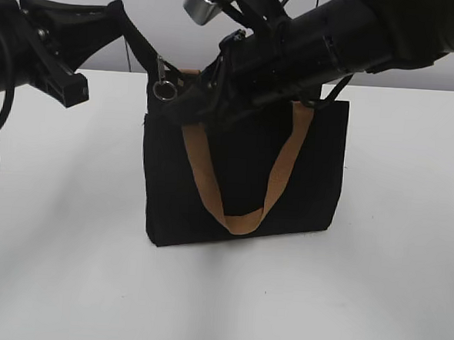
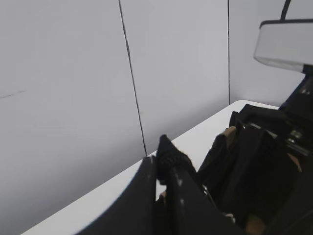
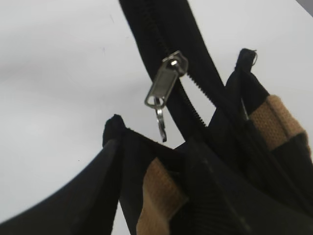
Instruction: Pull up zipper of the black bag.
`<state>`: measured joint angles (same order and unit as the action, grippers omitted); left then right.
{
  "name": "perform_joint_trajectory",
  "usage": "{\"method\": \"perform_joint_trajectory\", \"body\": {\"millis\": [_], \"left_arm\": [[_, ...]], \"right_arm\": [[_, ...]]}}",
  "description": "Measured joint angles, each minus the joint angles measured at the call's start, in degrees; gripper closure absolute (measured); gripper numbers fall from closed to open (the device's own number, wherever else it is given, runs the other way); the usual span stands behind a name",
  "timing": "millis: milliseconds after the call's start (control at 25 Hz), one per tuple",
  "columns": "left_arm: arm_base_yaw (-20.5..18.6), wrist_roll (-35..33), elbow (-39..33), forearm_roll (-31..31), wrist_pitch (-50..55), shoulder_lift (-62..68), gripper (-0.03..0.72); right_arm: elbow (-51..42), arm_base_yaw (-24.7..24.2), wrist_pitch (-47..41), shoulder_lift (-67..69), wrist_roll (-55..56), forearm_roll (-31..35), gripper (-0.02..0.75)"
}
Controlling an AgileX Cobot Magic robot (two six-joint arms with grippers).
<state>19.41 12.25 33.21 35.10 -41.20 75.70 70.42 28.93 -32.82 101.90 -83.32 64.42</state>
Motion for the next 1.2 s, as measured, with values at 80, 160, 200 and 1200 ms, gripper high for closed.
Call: {"method": "perform_joint_trajectory", "body": {"millis": [80, 160, 200, 1200], "left_arm": [[0.0, 0.0, 0.0, 0.0, 0.0, 0.0, 0.673], [0.0, 0.0, 0.0, 0.0, 0.0, 0.0, 0.673], [0.0, 0.0, 0.0, 0.0, 0.0, 0.0, 0.673], [0.0, 0.1, 0.0, 0.0, 0.0, 0.0, 0.675]], "right_arm": [[0.0, 0.0, 0.1, 0.3, 0.0, 1.5, 0.391], [0.0, 0.1, 0.1, 0.3, 0.0, 2.6, 0.399], [0.0, 0.1, 0.1, 0.3, 0.0, 2.9, 0.412], [0.0, 2.4, 4.7, 0.3, 1.0, 5.2, 0.718]]}}
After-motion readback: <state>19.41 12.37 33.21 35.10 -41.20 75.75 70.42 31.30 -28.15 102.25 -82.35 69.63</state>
